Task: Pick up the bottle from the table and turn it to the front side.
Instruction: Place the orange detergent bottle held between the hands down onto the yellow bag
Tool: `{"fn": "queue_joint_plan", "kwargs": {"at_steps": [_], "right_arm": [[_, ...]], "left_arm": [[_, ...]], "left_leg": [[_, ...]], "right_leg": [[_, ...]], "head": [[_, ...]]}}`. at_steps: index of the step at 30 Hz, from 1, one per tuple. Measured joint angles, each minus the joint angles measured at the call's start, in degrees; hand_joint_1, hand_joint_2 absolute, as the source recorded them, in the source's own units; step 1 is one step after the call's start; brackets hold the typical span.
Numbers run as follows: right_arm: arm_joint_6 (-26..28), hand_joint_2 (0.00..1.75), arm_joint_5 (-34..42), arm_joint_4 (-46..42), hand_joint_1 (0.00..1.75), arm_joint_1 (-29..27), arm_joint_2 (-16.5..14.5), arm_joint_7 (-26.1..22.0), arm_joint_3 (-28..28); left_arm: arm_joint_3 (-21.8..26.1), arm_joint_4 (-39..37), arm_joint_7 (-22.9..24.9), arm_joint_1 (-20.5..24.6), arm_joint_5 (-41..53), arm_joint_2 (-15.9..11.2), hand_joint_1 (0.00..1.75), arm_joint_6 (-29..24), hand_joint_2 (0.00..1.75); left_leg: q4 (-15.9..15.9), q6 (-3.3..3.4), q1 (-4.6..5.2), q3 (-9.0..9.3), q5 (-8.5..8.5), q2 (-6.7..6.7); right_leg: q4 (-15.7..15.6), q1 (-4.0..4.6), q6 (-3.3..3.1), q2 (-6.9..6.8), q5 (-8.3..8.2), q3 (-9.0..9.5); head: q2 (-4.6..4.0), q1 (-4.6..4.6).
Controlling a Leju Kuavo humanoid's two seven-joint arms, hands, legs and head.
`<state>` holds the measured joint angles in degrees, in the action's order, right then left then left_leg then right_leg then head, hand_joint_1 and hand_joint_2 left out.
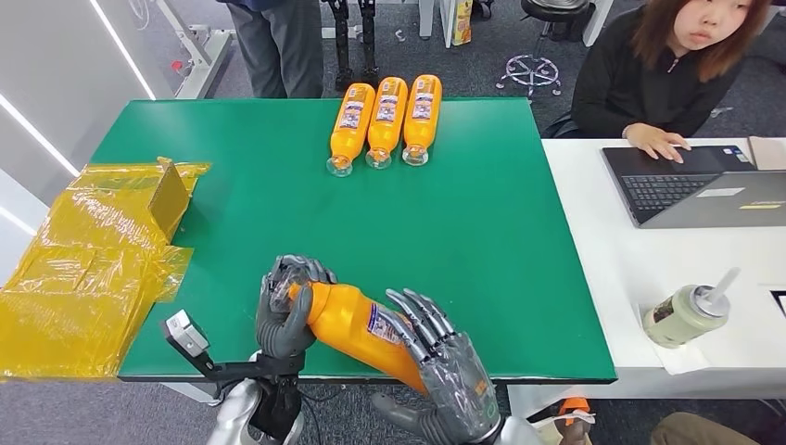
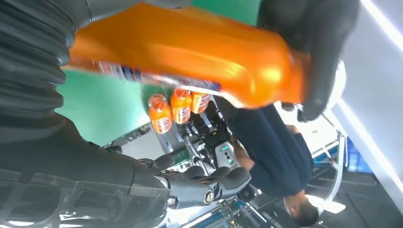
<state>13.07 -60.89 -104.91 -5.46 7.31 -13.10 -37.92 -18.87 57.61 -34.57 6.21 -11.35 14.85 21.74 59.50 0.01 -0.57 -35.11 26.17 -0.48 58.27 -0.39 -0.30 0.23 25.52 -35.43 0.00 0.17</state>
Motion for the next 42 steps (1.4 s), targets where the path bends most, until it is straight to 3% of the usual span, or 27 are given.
{"fn": "queue_joint_plan", "kwargs": {"at_steps": [4,7,12,22,28,36,42], "right_arm": [[0.9,1.75,0.1,-0.3,0.0,-0.2,-0.3,-0.2,0.0],[0.9,1.75,1.5,-0.3,0.0,0.7,-0.5,-0.4,0.0],[0.1,1.75,5.1,0.6,0.0,3.6,-0.8,-1.1,0.3],[1.3,1.75,10.5,4.4,0.0,6.4,-0.8,-3.7,1.5],[2.7,1.75,10.4,5.2,0.0,5.9,-0.8,-3.8,2.6],[3.5,1.75,11.6,5.0,0.0,2.6,-0.8,-5.0,5.7],[4.7,1.75,15.8,7.7,0.0,2.1,-0.6,-8.9,7.4]], "left_arm": [[0.0,2.2,-2.7,0.2,15.4,-1.0,1.75,-13.5,1.75],[0.0,5.8,-1.3,1.2,29.5,-2.8,1.75,-22.7,1.75],[0.0,11.3,3.0,3.6,41.3,-5.8,1.75,-25.2,1.75],[-2.1,13.4,7.9,11.6,44.3,-13.4,1.75,-20.0,1.75],[-6.3,10.7,11.0,19.5,47.9,-20.9,1.75,-15.8,1.75],[-19.2,-2.4,14.7,37.9,52.9,-33.9,1.75,-5.2,1.75],[-26.8,-7.3,18.7,44.6,52.7,-42.4,1.75,-2.3,1.75]], "left_leg": [[0.0,0.0,-0.01,0.01,-0.01,0.0],[0.0,-0.02,-0.02,0.01,-0.02,0.0],[0.0,-0.04,-0.02,0.04,-0.04,0.01],[0.0,-0.05,-0.03,0.06,-0.08,0.02],[0.0,-0.11,-0.06,0.06,-0.13,0.02],[0.0,-0.22,-0.08,0.1,-0.19,0.5],[-0.1,-0.27,-0.09,0.14,-0.16,0.69]], "right_leg": [[0.0,0.01,-0.01,0.0,0.0,0.0],[0.0,0.01,-0.03,0.0,-0.02,0.0],[0.1,0.01,-0.05,0.01,-0.03,0.01],[0.1,0.02,-0.07,0.01,-0.04,0.0],[0.1,0.04,-0.08,0.02,-0.05,-0.03],[0.2,0.07,-0.32,0.46,-0.22,-0.16],[0.2,0.07,-0.35,0.69,-0.22,-0.23]], "head": [[0.0,0.0],[0.0,-0.01],[0.0,0.0],[0.0,0.01],[0.0,0.02],[0.0,0.02],[0.0,0.02]]}}
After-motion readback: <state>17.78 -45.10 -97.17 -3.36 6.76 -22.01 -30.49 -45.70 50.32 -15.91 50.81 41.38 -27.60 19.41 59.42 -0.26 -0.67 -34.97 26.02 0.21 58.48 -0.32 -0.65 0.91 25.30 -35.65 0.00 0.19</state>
